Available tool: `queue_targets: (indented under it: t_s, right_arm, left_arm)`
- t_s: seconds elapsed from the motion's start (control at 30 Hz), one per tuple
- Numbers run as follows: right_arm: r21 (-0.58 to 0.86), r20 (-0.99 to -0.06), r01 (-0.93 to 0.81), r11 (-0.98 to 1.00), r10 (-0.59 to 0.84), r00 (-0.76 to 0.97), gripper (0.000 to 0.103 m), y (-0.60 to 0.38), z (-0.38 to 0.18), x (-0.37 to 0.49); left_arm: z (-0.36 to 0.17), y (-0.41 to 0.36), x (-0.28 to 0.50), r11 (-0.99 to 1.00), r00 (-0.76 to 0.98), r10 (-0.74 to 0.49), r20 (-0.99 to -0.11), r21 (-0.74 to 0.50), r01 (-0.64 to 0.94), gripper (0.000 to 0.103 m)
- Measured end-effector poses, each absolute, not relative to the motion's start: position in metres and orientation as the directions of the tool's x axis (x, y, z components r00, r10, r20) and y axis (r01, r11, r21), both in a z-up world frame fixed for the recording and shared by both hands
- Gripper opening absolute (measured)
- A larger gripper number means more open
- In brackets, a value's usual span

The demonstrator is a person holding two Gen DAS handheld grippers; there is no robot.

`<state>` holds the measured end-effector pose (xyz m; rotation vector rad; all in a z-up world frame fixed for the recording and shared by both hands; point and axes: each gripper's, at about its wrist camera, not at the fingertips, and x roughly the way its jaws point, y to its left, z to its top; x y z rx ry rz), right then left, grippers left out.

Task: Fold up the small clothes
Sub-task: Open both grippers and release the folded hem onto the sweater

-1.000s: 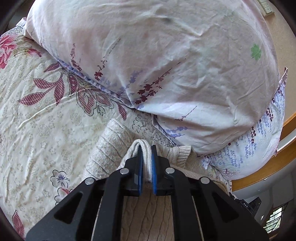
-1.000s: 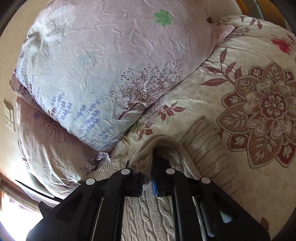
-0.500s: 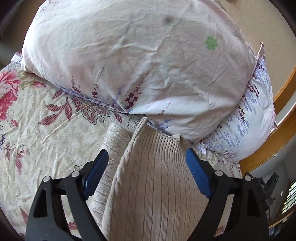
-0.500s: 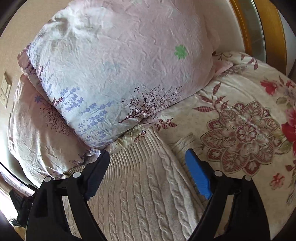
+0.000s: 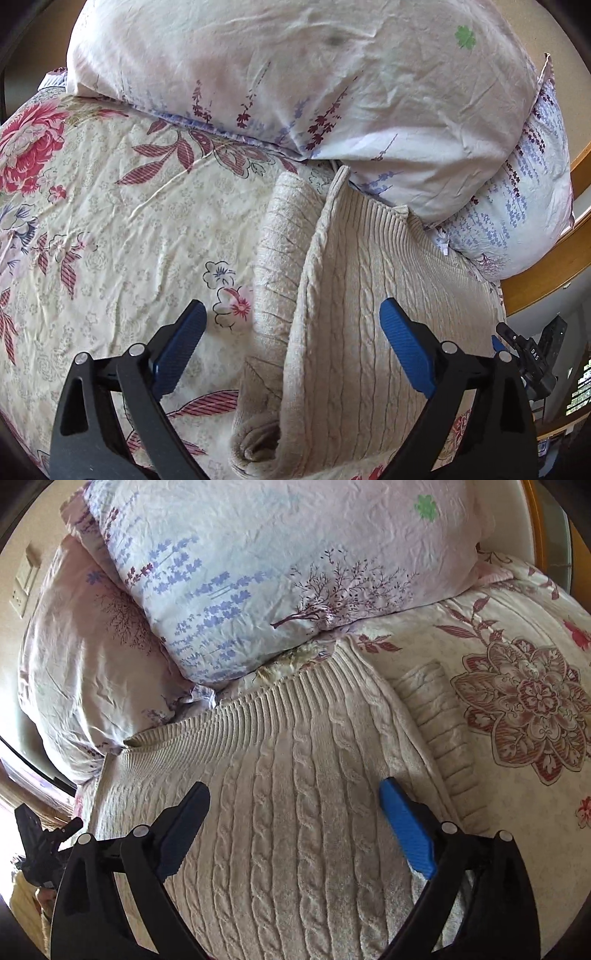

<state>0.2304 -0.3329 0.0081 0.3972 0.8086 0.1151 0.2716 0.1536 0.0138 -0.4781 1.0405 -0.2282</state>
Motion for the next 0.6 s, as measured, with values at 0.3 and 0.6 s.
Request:
queue_targets:
  t_s: [0.3, 0.6]
  right_arm:
    - [0.032, -0.729, 0.070, 0.997, -0.025, 0.684, 0.102, -0.260, 0.028, 0.224]
    - [-0.051, -0.718, 0.049, 0.997, -0.071, 0.692, 0.102, -0.230, 0.004, 0.230]
  left_arm:
    - [0.012, 0.143, 0.275, 0.883, 0.491, -0.393, -0.777, -0.468, -0.035, 0.068]
    - [0.012, 0.133, 0.278, 0.896, 0.492, -0.370, -0.788, -0.442, -0.033, 0.055]
